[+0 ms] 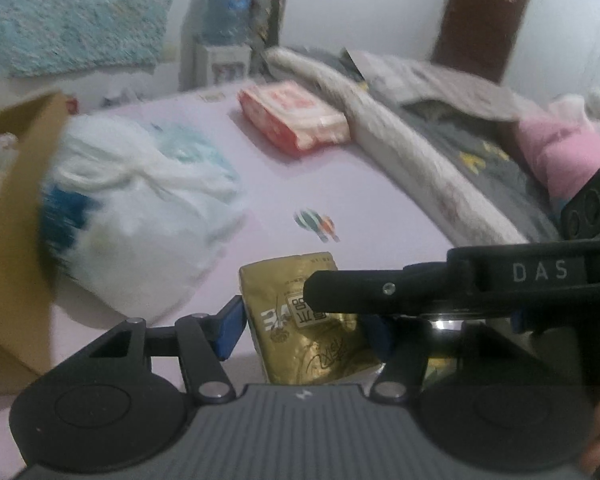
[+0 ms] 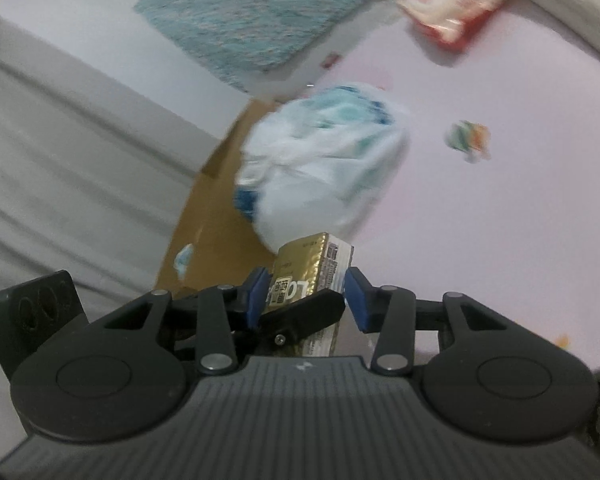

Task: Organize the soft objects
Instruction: 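Carry the gold packet with the left gripper to the box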

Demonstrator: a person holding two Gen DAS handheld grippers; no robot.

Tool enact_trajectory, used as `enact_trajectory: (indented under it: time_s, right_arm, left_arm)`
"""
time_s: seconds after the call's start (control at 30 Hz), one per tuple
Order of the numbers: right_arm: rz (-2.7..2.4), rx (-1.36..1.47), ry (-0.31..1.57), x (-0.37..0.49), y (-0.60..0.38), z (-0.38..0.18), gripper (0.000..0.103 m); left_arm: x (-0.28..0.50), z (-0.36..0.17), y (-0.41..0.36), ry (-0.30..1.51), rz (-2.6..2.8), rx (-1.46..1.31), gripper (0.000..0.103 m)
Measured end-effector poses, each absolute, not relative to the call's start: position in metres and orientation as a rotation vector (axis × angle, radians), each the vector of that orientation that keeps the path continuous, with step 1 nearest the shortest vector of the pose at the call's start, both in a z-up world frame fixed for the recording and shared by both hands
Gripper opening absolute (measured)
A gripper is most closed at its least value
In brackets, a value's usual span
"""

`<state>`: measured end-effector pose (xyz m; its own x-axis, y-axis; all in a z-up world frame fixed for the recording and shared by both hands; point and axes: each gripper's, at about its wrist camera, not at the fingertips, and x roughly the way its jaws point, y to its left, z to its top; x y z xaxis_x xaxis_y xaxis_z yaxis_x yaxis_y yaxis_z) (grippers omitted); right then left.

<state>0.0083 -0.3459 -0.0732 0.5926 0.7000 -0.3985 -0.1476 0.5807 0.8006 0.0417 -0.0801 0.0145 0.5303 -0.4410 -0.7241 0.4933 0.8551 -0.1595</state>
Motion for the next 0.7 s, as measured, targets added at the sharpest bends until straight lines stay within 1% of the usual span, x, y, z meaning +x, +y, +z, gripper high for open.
enact_trajectory:
  time_s: [0.13, 0.23, 0.3, 0.37, 0.43, 0.57, 0.7]
  right_arm:
    - [0.664, 0.758, 0.745, 0.023, -0.316, -0.041, 0.044]
    - [0.774, 0.731, 0.712, 0.038, -0.285, -0.019, 0.049]
    - [0.845, 0.714, 0.701, 0.049, -0.261, -0.007, 0.055]
    - [0.919, 0.690, 0.691, 0.063, -0.234, 0.006, 0.058]
    - [0.968, 0.676, 0.690, 0.078, -0.212, 0.016, 0.059]
    - [0.989, 0.682, 0.676, 0.096, -0.202, 0.020, 0.063]
    - [0.924, 0.737, 0.720, 0.109, -0.221, -0.001, 0.064]
  left_arm:
    - [0.039, 0.043, -0.048, 0.782, -0.482, 0.017, 0.063]
    - [0.036, 0.066, -0.018, 0.717, -0.393, -0.005, 0.063]
    - [0.037, 0.081, 0.000, 0.678, -0.330, -0.008, 0.063]
    - [0.038, 0.093, 0.021, 0.641, -0.260, -0.016, 0.062]
    - [0.044, 0.101, 0.042, 0.627, -0.209, -0.047, 0.062]
    - [0.066, 0.104, 0.081, 0.654, -0.106, -0.128, 0.063]
    - [0.098, 0.088, 0.111, 0.717, -0.046, -0.173, 0.063]
